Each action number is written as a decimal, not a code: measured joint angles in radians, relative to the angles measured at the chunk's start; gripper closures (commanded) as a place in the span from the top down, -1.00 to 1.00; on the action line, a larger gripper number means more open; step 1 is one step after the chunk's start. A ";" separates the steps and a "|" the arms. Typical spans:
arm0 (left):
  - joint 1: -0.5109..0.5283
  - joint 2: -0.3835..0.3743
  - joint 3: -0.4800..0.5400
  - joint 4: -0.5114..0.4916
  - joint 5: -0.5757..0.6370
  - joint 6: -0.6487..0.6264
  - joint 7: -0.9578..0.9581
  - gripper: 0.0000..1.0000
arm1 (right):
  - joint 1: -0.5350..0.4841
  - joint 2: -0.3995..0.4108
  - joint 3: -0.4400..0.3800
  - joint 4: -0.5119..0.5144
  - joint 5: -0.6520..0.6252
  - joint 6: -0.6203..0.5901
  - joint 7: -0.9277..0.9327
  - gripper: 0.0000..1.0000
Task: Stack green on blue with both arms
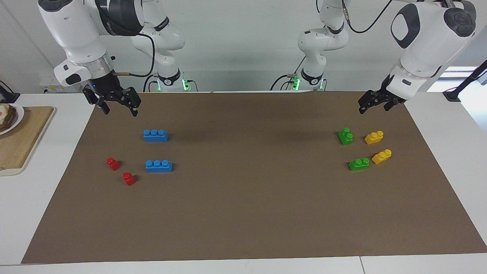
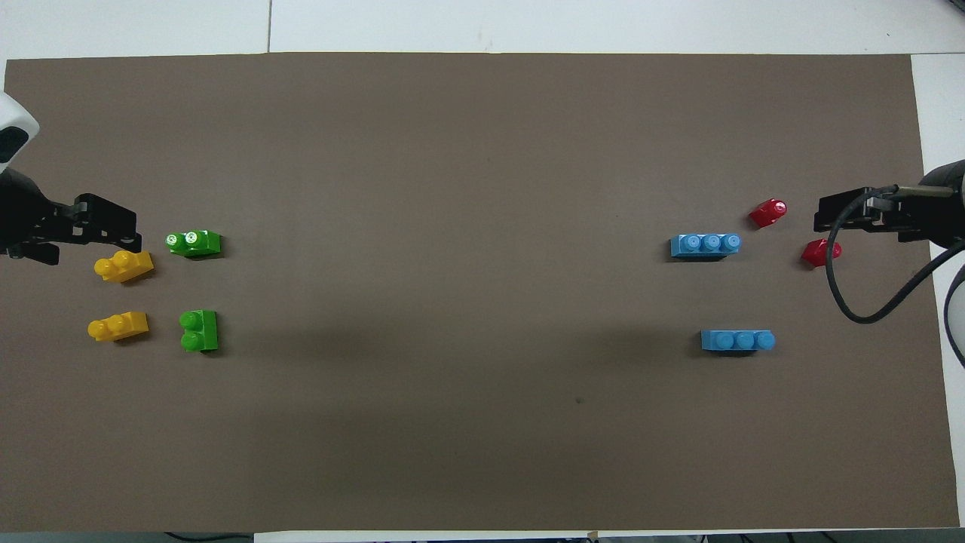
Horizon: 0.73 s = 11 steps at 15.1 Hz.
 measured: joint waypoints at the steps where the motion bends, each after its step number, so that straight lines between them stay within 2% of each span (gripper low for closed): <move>1: 0.000 0.002 0.001 0.005 0.000 0.002 -0.038 1.00 | 0.000 0.000 0.000 0.000 0.000 0.005 0.055 1.00; 11: 0.000 0.009 -0.010 0.003 0.066 0.077 -0.043 1.00 | 0.000 0.008 0.000 -0.015 0.001 0.011 0.566 1.00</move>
